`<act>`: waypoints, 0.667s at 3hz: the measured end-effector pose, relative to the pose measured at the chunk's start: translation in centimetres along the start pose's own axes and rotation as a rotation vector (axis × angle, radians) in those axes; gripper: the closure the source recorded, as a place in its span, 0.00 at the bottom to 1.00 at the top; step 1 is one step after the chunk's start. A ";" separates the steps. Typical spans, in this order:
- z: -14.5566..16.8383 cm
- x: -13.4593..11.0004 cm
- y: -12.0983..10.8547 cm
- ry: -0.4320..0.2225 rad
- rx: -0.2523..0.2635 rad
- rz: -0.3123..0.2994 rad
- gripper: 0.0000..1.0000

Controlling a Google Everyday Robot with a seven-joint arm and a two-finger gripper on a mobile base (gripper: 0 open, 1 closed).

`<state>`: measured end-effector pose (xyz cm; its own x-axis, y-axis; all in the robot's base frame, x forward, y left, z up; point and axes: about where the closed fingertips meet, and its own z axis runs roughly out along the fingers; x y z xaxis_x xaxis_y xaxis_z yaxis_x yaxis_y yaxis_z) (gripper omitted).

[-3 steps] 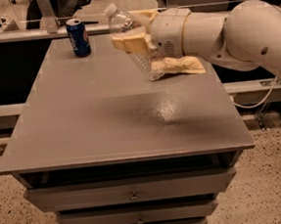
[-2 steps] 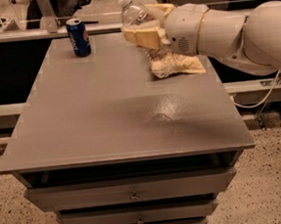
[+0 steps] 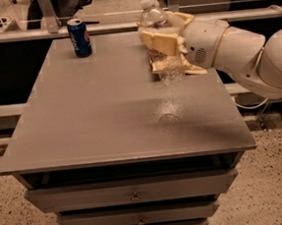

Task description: Place water bottle upright

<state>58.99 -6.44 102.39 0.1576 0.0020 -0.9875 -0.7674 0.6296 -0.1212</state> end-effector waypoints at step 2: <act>-3.2 1.9 -1.4 -0.101 0.008 0.121 1.00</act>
Offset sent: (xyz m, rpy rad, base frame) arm -0.0092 -0.0646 -0.0341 0.2582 0.0544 0.0191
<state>58.40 -9.85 100.39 0.1262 0.1560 -0.9796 -0.7796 0.6263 -0.0007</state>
